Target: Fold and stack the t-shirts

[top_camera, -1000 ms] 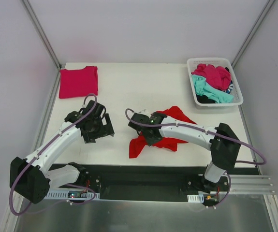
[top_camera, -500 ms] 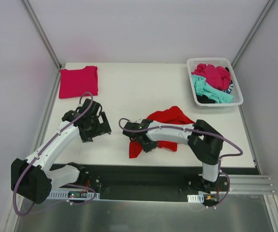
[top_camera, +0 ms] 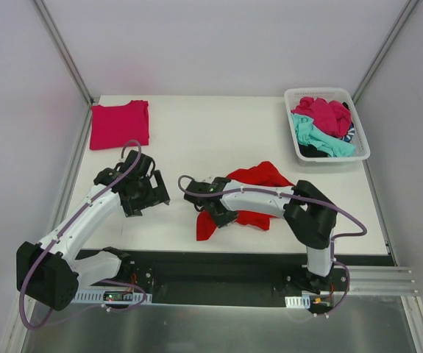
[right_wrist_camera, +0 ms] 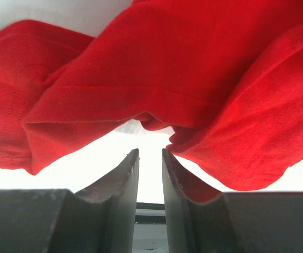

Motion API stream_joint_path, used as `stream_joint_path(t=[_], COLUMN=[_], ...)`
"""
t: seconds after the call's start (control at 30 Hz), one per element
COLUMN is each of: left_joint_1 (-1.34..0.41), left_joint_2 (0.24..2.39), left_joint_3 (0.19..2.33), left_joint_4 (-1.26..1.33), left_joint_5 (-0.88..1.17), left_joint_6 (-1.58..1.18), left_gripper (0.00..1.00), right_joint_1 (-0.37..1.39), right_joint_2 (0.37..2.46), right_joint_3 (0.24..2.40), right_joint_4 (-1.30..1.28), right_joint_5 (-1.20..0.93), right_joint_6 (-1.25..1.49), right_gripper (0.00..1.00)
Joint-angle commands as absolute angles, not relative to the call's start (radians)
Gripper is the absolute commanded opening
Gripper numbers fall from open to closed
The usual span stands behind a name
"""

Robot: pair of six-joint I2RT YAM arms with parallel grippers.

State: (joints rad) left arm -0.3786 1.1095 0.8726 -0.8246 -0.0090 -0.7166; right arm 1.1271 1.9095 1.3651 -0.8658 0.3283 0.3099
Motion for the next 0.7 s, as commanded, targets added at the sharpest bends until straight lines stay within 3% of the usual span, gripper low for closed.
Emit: stream_joint_path(t=[0.0,0.67], left_joint_1=[-0.376,-0.376], left_joint_2=[1.088,1.074], left_joint_3=[0.874,0.873], left_joint_4=[-0.841,-0.839], left_joint_5=[-0.003,-0.002], left_joint_6=[-0.700,-0.693], left_gripper=[0.99,0.99], right_joint_1=[1.114,1.086], right_joint_2=[1.888,1.867], right_joint_3=[1.373,1.373], right_joint_4=[-0.891,-0.902], right_joint_5=[0.351,0.440], right_joint_6=[0.296,0.290], right_gripper=[0.27,0.27])
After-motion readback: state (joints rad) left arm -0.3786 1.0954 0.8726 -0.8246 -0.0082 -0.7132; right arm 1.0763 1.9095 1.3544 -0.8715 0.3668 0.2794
